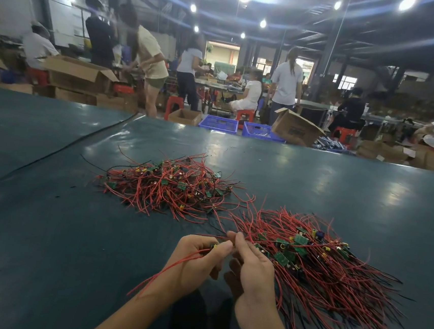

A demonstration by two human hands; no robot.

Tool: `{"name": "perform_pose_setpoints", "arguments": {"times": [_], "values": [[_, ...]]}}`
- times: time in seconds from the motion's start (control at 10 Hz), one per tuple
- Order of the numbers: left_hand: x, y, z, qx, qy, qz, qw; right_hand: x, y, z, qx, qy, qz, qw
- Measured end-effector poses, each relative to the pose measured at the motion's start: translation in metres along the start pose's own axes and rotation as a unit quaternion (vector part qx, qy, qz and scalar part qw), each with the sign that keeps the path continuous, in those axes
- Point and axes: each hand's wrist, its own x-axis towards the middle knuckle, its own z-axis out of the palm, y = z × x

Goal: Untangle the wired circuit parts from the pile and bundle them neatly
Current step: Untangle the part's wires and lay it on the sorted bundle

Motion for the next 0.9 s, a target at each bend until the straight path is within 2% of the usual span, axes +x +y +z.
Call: {"name": "perform_pose_setpoints", "arguments": {"times": [0.1, 0.2, 0.3, 0.4, 0.5, 0.6, 0.7, 0.8, 0.9], "values": [[0.001, 0.000, -0.004, -0.051, 0.033, 0.089, 0.994, 0.011, -0.014, -0.017, 0.091, 0.060, -0.010, 0.994], [0.003, -0.006, -0.006, -0.069, 0.037, 0.093, 0.993, 0.015, -0.017, -0.024, 0.130, 0.075, -0.047, 0.988], [0.008, -0.013, -0.006, -0.094, 0.055, 0.078, 0.991, 0.010, -0.006, -0.016, 0.096, 0.075, -0.066, 0.990], [0.010, -0.015, -0.008, -0.108, 0.052, 0.071, 0.990, 0.002, 0.007, -0.002, -0.007, 0.017, -0.081, 0.997], [0.009, -0.016, -0.008, -0.109, 0.016, 0.066, 0.992, -0.005, 0.017, 0.010, -0.069, -0.021, -0.106, 0.992], [0.008, -0.016, -0.006, -0.085, -0.010, 0.057, 0.995, -0.002, 0.014, 0.007, -0.058, -0.007, -0.111, 0.992], [0.008, -0.010, -0.010, -0.076, -0.011, 0.047, 0.996, 0.007, -0.001, -0.010, 0.014, 0.066, -0.092, 0.993], [0.007, -0.007, -0.017, -0.087, 0.009, 0.040, 0.995, 0.013, -0.011, -0.022, 0.088, 0.099, -0.095, 0.987], [0.006, -0.007, -0.018, -0.124, 0.032, 0.022, 0.992, 0.007, -0.004, -0.015, 0.053, 0.066, -0.108, 0.991]]}}
